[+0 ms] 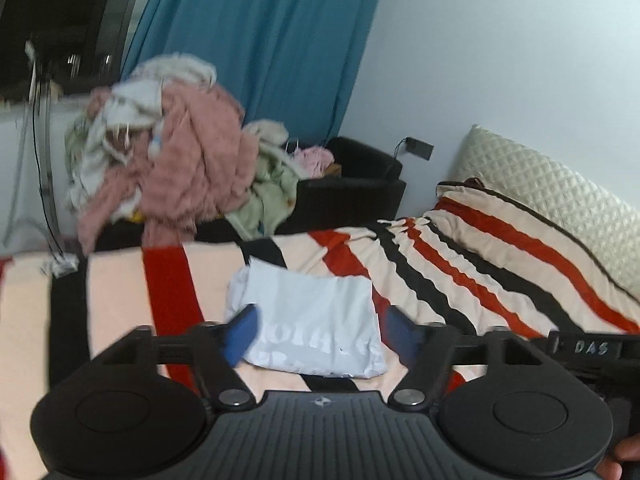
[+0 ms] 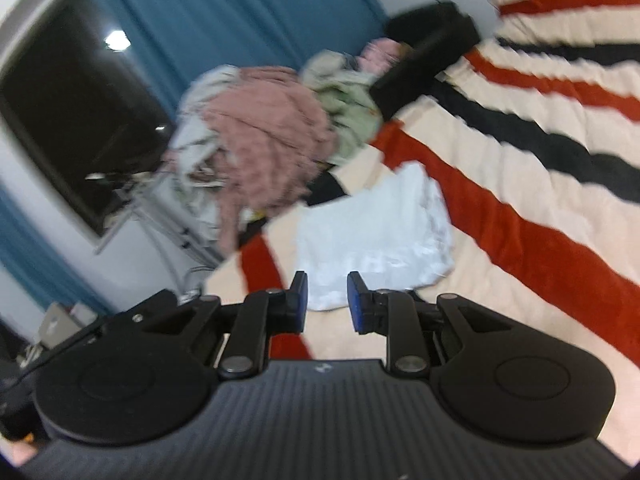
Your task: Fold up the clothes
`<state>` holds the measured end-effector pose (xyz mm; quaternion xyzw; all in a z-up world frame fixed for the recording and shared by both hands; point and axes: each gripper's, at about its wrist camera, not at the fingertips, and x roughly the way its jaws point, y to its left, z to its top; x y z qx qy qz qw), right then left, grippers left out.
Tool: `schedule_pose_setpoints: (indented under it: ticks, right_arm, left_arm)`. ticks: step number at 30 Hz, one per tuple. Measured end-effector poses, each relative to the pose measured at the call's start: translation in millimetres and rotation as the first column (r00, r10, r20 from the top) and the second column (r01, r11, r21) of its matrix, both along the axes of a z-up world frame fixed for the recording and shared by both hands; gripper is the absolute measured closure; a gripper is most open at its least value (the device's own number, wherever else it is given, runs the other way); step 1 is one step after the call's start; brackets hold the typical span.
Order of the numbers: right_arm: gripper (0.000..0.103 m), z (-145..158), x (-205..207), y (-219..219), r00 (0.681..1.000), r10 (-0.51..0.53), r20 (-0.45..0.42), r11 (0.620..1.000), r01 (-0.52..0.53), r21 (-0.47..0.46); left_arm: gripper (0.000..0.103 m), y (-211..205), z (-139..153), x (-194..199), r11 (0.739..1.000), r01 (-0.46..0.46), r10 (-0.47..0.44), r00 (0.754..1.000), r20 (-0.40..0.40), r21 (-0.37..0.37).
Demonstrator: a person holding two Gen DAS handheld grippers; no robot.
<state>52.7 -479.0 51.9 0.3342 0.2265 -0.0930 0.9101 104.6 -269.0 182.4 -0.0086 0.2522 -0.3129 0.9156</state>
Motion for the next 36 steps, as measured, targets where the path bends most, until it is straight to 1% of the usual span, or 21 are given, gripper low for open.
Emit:
schedule_pose_setpoints:
  ticks: [1, 2, 3, 4, 5, 7, 10, 12, 15, 17, 19, 22, 25, 29, 33, 36]
  right_arm:
    - [0.05, 8.2, -7.9, 5.8, 1.0, 0.006, 0.012, 1.0, -0.006, -0.016]
    - [0.023, 15.8, -15.6, 11.6, 1.0, 0.012, 0.023, 0.999, -0.011, -0.034]
    - [0.01, 21.7, -23.0, 17.6, 0.999, 0.014, 0.035, 0.998, -0.012, -0.059]
    - [0.009, 27.6, -30.3, 23.6, 0.999, 0.017, 0.047, 0.996, -0.013, -0.084]
    - [0.01, 33.5, -37.7, 29.7, 0.998, 0.02, 0.059, 0.994, -0.014, -0.109]
    - [0.01, 41.8, -50.1, 42.1, 0.998, 0.026, 0.065, 0.986, -0.015, -0.164]
    - [0.01, 45.2, -67.4, 60.5, 0.997, 0.036, 0.067, 0.973, -0.02, -0.228]
    - [0.01, 44.8, -77.9, 71.5, 0.997, 0.043, 0.071, 0.965, -0.023, -0.261]
    - [0.01, 41.3, -95.5, 91.6, 0.994, 0.051, 0.096, 0.944, -0.016, -0.329]
    - [0.01, 35.8, -107.2, 103.8, 0.991, 0.05, 0.121, 0.934, -0.004, -0.357]
    - [0.01, 28.8, -114.0, 115.2, 0.99, 0.053, 0.13, 0.924, 0.001, -0.381]
    - [0.01, 14.9, -121.5, 131.7, 0.988, 0.055, 0.144, 0.911, 0.009, -0.412]
    - [0.01, -0.3, -122.7, 146.0, 0.987, 0.052, 0.154, 0.906, 0.019, -0.423]
    - [0.01, -18.6, -119.4, 160.7, 0.986, 0.063, 0.154, 0.895, 0.013, -0.445]
    - [0.01, -37.6, -115.2, 170.3, 0.987, 0.07, 0.147, 0.888, 0.005, -0.46]
    - [0.01, -46.8, -113.9, 172.9, 0.986, 0.066, 0.151, 0.881, 0.014, -0.474]
  left_arm:
    - [0.016, 3.1, 11.9, -13.9, 1.0, 0.002, -0.002, 1.0, 0.026, 0.012]
    - [0.011, 8.1, 20.7, -28.0, 1.0, 0.002, -0.002, 0.999, 0.052, 0.013]
    - [0.008, 14.0, 27.2, -40.5, 1.0, 0.001, -0.002, 0.998, 0.064, 0.006]
    - [0.002, 22.3, 32.8, -53.5, 1.0, -0.008, 0.009, 0.997, 0.075, -0.017]
    - [0.0, 29.9, 36.2, -64.8, 0.999, -0.012, 0.015, 0.997, 0.082, -0.032]
    - [0.0, 44.2, 41.1, -84.7, 0.998, -0.02, 0.026, 0.996, 0.091, -0.057]
    - [0.0, 62.8, 41.3, -110.2, 0.998, -0.047, 0.052, 0.992, 0.113, -0.047]
    - [0.0, 73.2, 37.4, -125.7, 0.998, -0.06, 0.061, 0.987, 0.147, -0.013]
    - [0.0, 88.3, 28.5, -144.8, 0.997, -0.078, 0.076, 0.98, 0.184, 0.006]
    - [0.0, 100.5, 23.5, -158.5, 0.996, -0.085, 0.083, 0.976, 0.201, 0.002]
    - [0.0, 110.9, 18.1, -174.4, 0.996, -0.093, 0.089, 0.967, 0.24, 0.008]
    - [0.0, 121.2, 6.6, -191.2, 0.995, -0.095, 0.09, 0.959, 0.27, 0.005]
    - [0.0, 127.8, -5.7, -198.4, 0.996, -0.086, 0.081, 0.961, 0.265, 0.006]
    - [0.0, 133.5, -19.8, -194.2, 0.996, -0.086, 0.084, 0.966, 0.246, -0.004]
    - [0.0, 138.3, -34.3, -189.6, 0.996, -0.094, 0.094, 0.963, 0.252, -0.01]
    - [0.0, 138.8, -46.8, -184.0, 0.996, -0.088, 0.091, 0.969, 0.228, -0.022]
